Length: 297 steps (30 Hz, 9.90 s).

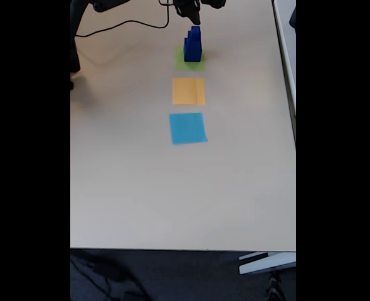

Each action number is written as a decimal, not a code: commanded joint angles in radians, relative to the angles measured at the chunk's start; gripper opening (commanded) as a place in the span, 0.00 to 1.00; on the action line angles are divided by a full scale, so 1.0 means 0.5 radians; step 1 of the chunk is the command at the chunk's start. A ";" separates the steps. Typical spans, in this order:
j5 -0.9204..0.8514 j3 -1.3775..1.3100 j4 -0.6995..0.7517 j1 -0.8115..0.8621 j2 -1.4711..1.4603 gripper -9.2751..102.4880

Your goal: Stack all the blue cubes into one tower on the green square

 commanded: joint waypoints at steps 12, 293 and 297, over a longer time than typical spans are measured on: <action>0.021 -0.098 -0.003 0.000 0.003 0.09; -2.396 2.482 -0.230 0.555 2.844 0.08; -2.595 2.709 -0.230 0.736 2.967 0.08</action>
